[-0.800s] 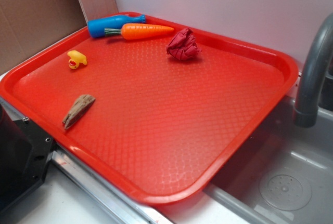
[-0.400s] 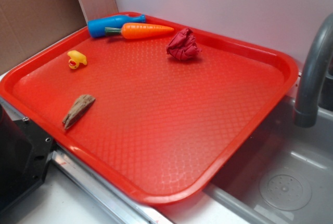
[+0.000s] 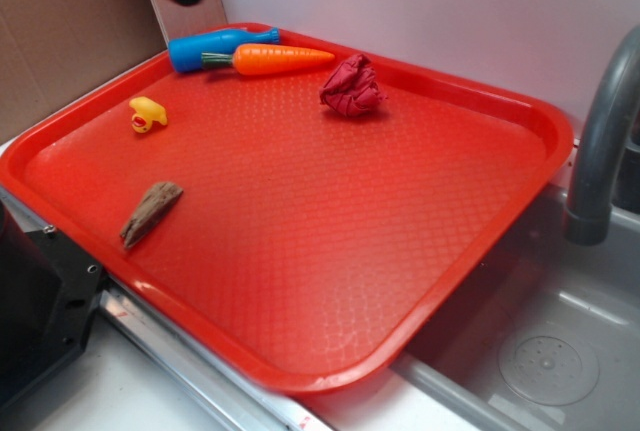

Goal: Grab the red paper.

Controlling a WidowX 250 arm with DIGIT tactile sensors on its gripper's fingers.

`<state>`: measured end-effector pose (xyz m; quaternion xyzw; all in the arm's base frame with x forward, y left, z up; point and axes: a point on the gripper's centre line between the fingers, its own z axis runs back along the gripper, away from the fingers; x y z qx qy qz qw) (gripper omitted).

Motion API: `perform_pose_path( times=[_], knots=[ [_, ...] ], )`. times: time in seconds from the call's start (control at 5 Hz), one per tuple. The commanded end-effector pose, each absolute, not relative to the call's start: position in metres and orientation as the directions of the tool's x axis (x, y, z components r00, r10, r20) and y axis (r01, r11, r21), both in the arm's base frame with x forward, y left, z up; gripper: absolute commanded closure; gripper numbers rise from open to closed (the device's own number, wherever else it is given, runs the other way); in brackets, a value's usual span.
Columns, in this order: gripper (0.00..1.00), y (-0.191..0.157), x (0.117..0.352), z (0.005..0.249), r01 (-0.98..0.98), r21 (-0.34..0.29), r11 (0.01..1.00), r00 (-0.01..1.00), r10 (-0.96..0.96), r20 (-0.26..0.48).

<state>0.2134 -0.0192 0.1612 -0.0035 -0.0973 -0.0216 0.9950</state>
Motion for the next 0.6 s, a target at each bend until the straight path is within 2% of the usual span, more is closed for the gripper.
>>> perform_pose_path(
  times=[0.0, 0.2, 0.4],
  knots=[
    [0.0, -0.027, 0.288, 0.112, 0.114, 0.025, 0.993, 0.952, -0.117, 0.284],
    [0.0, -0.026, 0.298, 0.084, 0.146, 0.04, 0.989, 0.951, -0.151, 0.27],
    [0.0, -0.034, 0.318, 0.066, 0.176, 0.038, 0.984, 0.927, -0.179, 0.33]
  ],
)
